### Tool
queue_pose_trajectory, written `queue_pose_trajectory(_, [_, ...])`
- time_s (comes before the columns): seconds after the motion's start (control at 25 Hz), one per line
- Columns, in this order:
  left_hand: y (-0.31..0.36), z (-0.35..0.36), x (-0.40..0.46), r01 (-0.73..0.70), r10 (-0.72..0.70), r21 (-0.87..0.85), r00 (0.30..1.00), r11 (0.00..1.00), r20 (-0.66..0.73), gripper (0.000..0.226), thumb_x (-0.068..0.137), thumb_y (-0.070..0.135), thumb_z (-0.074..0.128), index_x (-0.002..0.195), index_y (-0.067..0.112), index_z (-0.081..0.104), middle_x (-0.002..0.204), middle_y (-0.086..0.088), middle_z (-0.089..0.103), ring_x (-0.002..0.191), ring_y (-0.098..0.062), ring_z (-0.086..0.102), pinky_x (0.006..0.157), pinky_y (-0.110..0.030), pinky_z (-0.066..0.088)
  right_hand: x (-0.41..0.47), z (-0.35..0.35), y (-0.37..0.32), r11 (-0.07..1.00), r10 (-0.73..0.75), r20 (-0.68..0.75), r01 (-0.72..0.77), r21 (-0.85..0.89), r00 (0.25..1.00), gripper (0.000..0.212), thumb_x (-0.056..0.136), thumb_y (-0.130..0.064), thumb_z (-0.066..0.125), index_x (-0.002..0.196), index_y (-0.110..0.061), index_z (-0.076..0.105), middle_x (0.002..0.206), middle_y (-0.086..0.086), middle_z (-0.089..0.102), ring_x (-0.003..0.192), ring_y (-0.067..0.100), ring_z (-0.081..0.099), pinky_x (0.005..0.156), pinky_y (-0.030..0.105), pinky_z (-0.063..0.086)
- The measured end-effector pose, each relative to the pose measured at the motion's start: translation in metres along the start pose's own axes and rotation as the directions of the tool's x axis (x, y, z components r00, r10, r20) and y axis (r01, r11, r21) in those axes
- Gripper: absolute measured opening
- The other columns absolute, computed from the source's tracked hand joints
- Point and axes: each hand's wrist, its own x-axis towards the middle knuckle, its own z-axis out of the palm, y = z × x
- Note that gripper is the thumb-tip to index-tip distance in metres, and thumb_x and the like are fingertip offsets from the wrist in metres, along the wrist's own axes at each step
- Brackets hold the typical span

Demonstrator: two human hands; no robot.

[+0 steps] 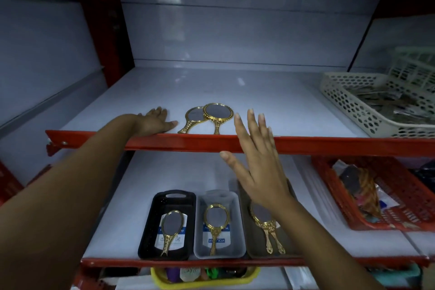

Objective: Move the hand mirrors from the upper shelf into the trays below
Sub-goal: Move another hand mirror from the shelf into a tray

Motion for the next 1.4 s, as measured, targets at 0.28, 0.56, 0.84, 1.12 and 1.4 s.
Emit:
queue_pose_trajectory(0.28, [-0.006, 0.003, 0.013, 0.010, -0.009, 0.030, 1.000, 1.000, -0.023, 0.075, 0.096, 0.055, 0.017, 0.153, 0.012, -0.007, 0.161, -0.008, -0.014, 0.149, -0.020, -0.010, 0.121, -0.043, -0.003, 0.106, -0.001, -0.015, 0.960, 0.251, 0.167, -0.223, -0.167, 0.954, 0.049, 0.082, -0.060, 0.054, 0.104, -0.016, 0.059, 0.103, 0.005, 0.063, 0.098, 0.026, 0.058, 0.065, 0.030, 0.044])
queue_pose_trajectory(0.56, [-0.012, 0.006, 0.021, -0.004, 0.005, 0.037, 1.000, 0.999, -0.030, 0.076, 0.095, 0.057, 0.014, 0.152, 0.012, -0.009, 0.161, -0.008, -0.015, 0.149, -0.021, -0.011, 0.120, -0.043, -0.003, 0.145, 0.004, -0.014, 0.867, 0.489, 0.399, -0.382, -0.319, 0.776, 0.027, 0.067, -0.038, 0.070, 0.064, -0.017, 0.054, 0.067, 0.000, 0.065, 0.059, 0.019, 0.062, 0.064, 0.023, 0.052])
queue_pose_trajectory(0.84, [-0.015, 0.007, 0.024, -0.026, 0.028, 0.041, 0.999, 0.999, -0.037, 0.076, 0.095, 0.057, 0.013, 0.152, 0.012, -0.010, 0.160, -0.008, -0.016, 0.149, -0.021, -0.012, 0.120, -0.044, -0.003, 0.147, -0.008, 0.002, 0.718, 0.592, 0.486, -0.695, 0.045, 0.643, 0.008, 0.068, -0.010, 0.069, 0.067, -0.003, 0.065, 0.060, 0.009, 0.066, 0.050, 0.020, 0.065, 0.057, 0.027, 0.060])
queue_pose_trajectory(1.12, [-0.016, 0.008, 0.026, -0.036, 0.038, 0.050, 0.998, 0.998, -0.040, 0.076, 0.095, 0.057, 0.013, 0.152, 0.012, -0.009, 0.160, -0.008, -0.016, 0.149, -0.022, -0.012, 0.120, -0.044, -0.003, 0.128, -0.018, 0.029, 0.337, 0.528, 0.663, -0.848, 0.410, 0.530, 0.006, 0.082, -0.001, 0.070, 0.084, -0.001, 0.064, 0.063, 0.008, 0.071, 0.048, 0.012, 0.069, 0.045, 0.020, 0.056])
queue_pose_trajectory(1.4, [-0.017, 0.011, 0.032, -0.021, 0.024, 0.051, 0.999, 0.998, -0.040, 0.076, 0.095, 0.057, 0.015, 0.152, 0.012, -0.008, 0.161, -0.008, -0.014, 0.149, -0.021, -0.011, 0.120, -0.044, -0.003, 0.090, -0.043, 0.014, 0.308, 0.445, 0.567, -0.713, 0.629, 0.693, 0.021, 0.082, -0.005, 0.069, 0.101, 0.002, 0.068, 0.069, 0.006, 0.074, 0.056, 0.010, 0.071, 0.050, 0.019, 0.057])
